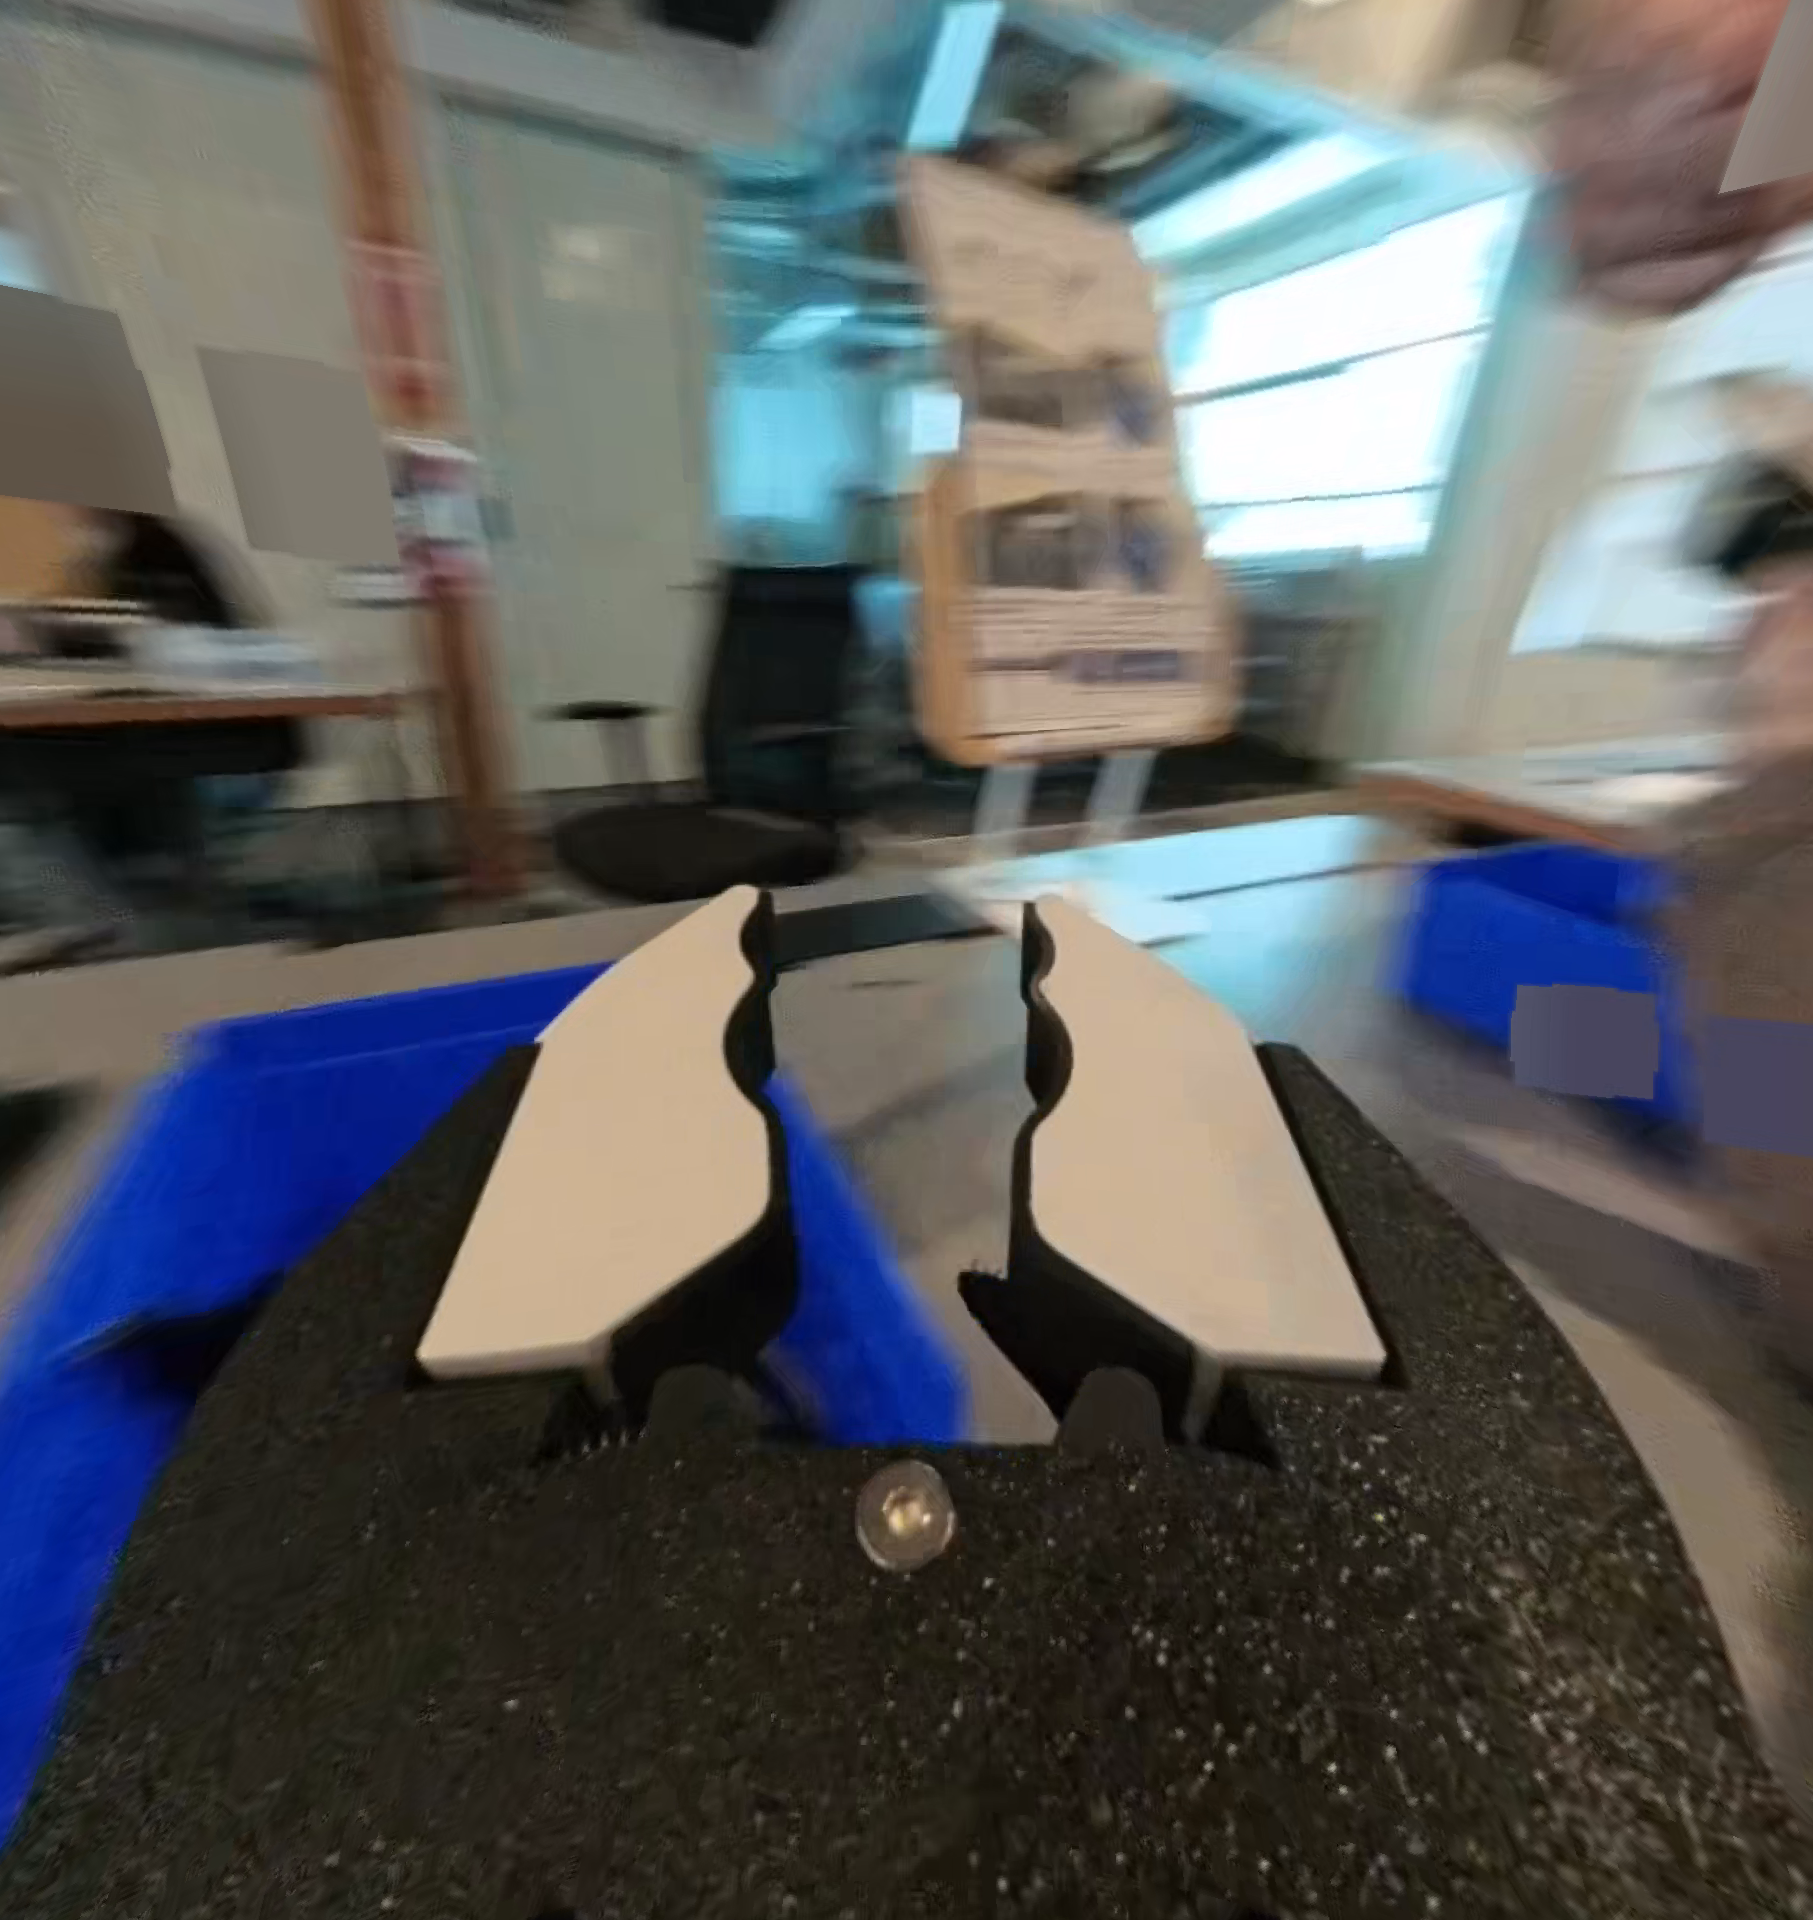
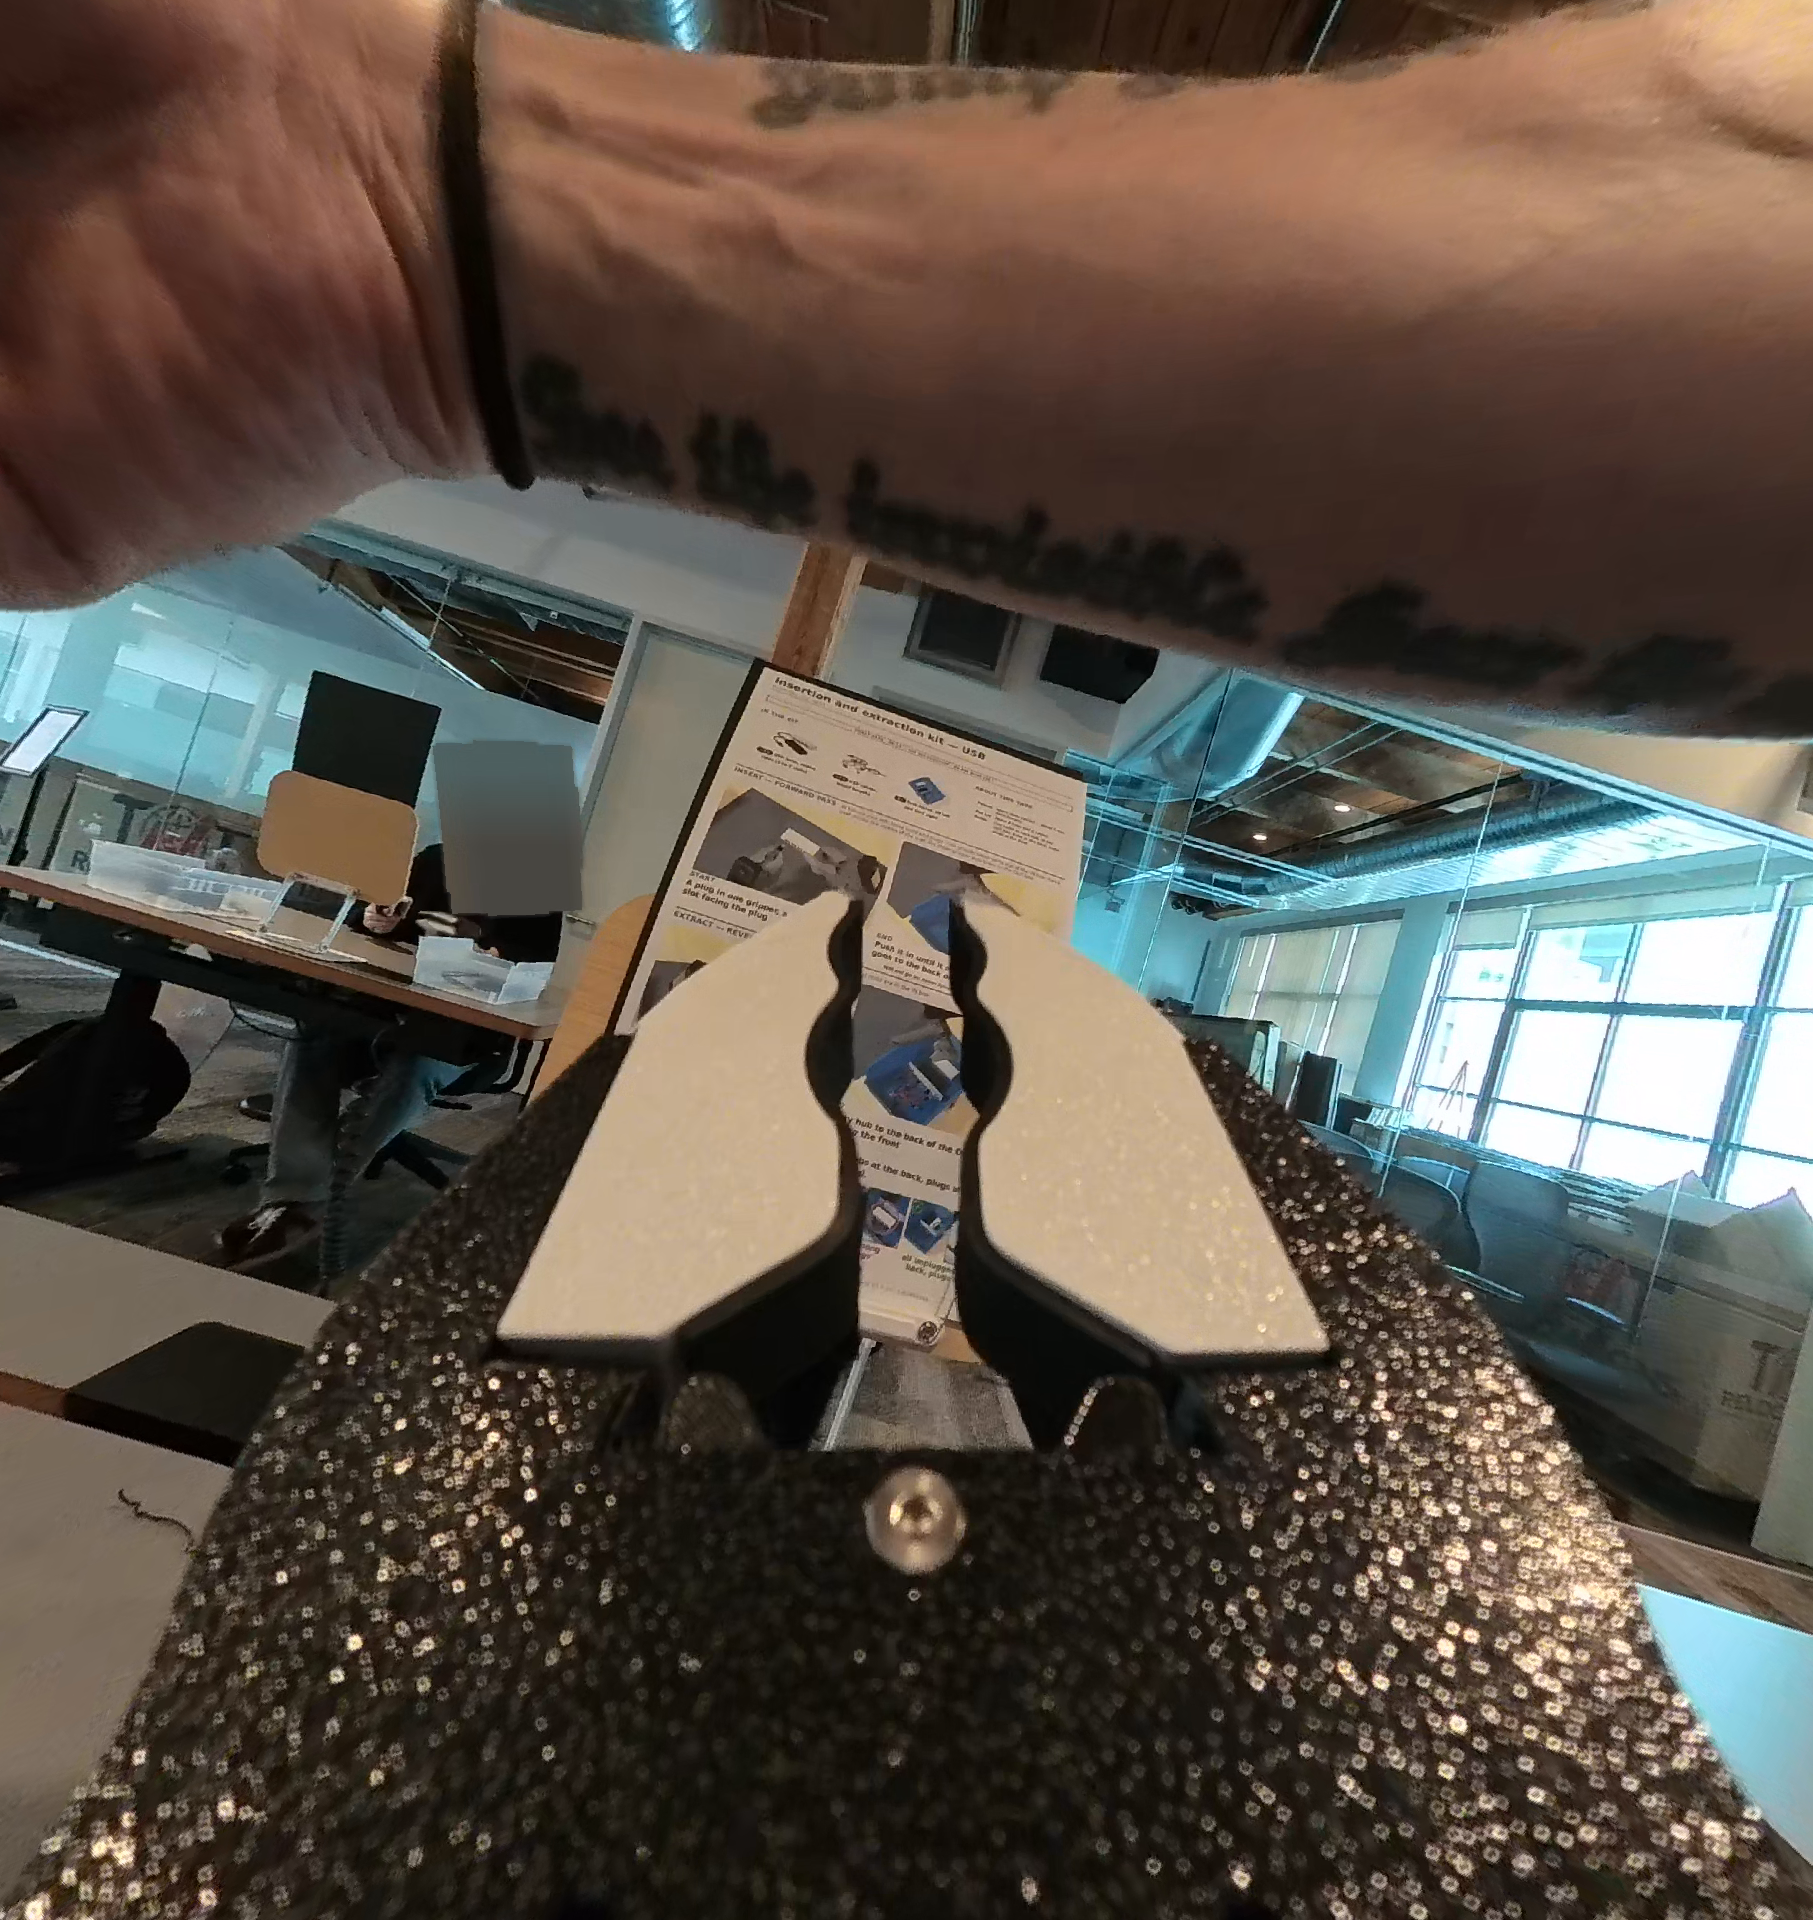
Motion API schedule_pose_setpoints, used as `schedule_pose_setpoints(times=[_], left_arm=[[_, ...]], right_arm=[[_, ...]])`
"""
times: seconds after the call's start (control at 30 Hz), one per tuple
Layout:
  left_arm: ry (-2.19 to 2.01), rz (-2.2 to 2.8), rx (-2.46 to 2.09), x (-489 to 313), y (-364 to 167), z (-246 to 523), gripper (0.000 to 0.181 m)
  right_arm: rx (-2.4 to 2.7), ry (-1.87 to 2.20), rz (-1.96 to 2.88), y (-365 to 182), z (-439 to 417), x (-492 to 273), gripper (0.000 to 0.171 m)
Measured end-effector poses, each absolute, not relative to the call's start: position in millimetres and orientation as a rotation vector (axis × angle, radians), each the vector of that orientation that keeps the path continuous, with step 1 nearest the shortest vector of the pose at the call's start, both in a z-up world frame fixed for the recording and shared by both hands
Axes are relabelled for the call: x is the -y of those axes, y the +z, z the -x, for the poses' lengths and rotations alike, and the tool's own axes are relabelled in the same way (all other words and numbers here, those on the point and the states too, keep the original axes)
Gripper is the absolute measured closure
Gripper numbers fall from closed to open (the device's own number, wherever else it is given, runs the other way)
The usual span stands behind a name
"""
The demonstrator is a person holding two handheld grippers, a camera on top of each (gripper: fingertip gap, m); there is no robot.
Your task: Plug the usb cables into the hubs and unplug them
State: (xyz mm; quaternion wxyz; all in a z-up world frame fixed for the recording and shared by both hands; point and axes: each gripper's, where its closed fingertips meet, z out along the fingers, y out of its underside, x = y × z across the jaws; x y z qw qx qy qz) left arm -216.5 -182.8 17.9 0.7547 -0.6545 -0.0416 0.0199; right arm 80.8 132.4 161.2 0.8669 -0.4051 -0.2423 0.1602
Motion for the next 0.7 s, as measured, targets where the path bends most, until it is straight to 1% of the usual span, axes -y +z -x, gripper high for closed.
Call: schedule_pose_setpoints(times=[0.1,0.17,0.43,0.7], left_arm=[[-0.405,1.362,-0.111,179.1,25.1,164.4,0.141],[-0.511,1.383,-0.107,176.4,20.8,159.1,0.141],[-0.256,1.542,-0.023,163.8,-3.5,183.5,0.140],[-0.107,1.635,0.087,158.0,-19.1,203.5,0.147]], right_arm=[[0.513,0.339,0.852,160.2,-78.9,-133.3,0.156],[0.519,0.339,0.860,159.3,-77.5,-134.4,0.156],[0.511,0.342,0.852,161.9,-81.5,-131.1,0.157],[0.539,0.351,0.879,158.7,-75.6,-133.0,0.158]])
